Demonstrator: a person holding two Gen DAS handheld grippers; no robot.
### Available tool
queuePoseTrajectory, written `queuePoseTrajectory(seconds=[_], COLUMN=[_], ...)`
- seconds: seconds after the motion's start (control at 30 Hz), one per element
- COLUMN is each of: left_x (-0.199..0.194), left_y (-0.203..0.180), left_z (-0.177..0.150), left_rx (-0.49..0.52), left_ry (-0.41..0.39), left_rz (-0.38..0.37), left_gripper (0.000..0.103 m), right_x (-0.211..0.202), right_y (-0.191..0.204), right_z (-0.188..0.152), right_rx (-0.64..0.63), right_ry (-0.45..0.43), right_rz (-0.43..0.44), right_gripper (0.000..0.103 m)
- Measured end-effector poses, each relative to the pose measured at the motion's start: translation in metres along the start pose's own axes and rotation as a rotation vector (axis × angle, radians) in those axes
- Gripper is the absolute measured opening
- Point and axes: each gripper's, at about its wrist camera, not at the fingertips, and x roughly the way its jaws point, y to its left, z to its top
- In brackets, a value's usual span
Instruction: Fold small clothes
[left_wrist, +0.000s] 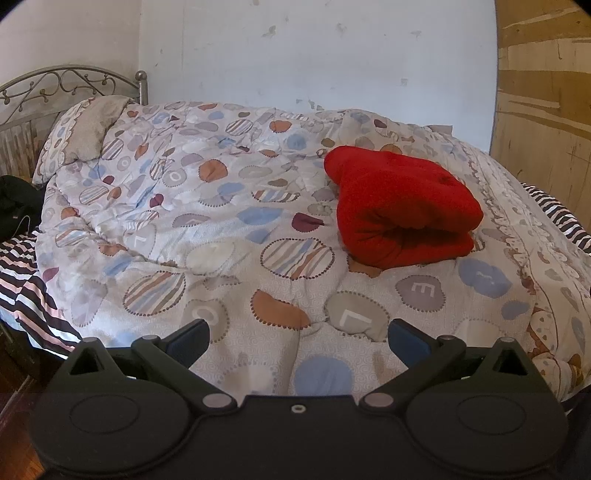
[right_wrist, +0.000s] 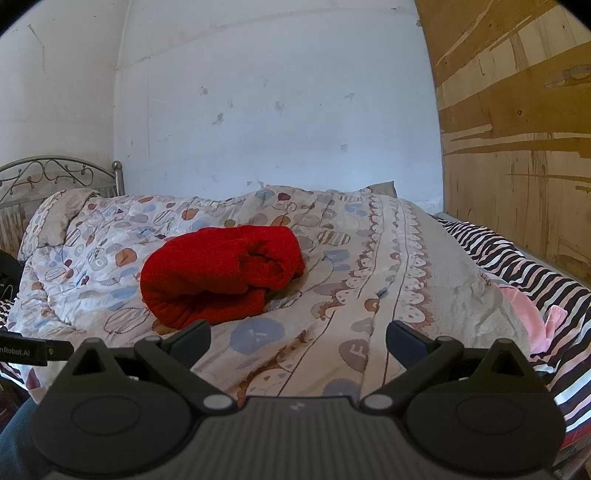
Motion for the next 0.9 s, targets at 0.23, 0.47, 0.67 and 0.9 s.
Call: queuePoseTrajectory(seconds=[0.23,0.47,0.67,0.9], left_x=[-0.0003,-0.0003,-0.0008,-0.0002], left_y=[0.0000,-0.0015,-0.0017,-0.0066], left_z=[-0.0003,0.0003,-0.0008,0.0015], left_rx=[0.001,0.008,0.010,0.017], left_ry=[0.000,-0.001,0.000,0.016], left_rz=[0.000,-0.004,-0.005,0.002], left_gripper=[0.102,0.102,0.102,0.102], right_x=[-0.0001,-0.0003,0.0005,0.0003], right_y=[0.0009,0.0012,0.0002,0.0023], right_z=[-0.0001,-0.0003,0.0002,-0.0002], right_rx=[0.001,0.001,0.001,0.004], right_ry=[0.000,0.000,0.000,0.004], right_rz=[0.001,0.001,0.001,-0.001], right_gripper=[0.103,0.103,0.103,0.103])
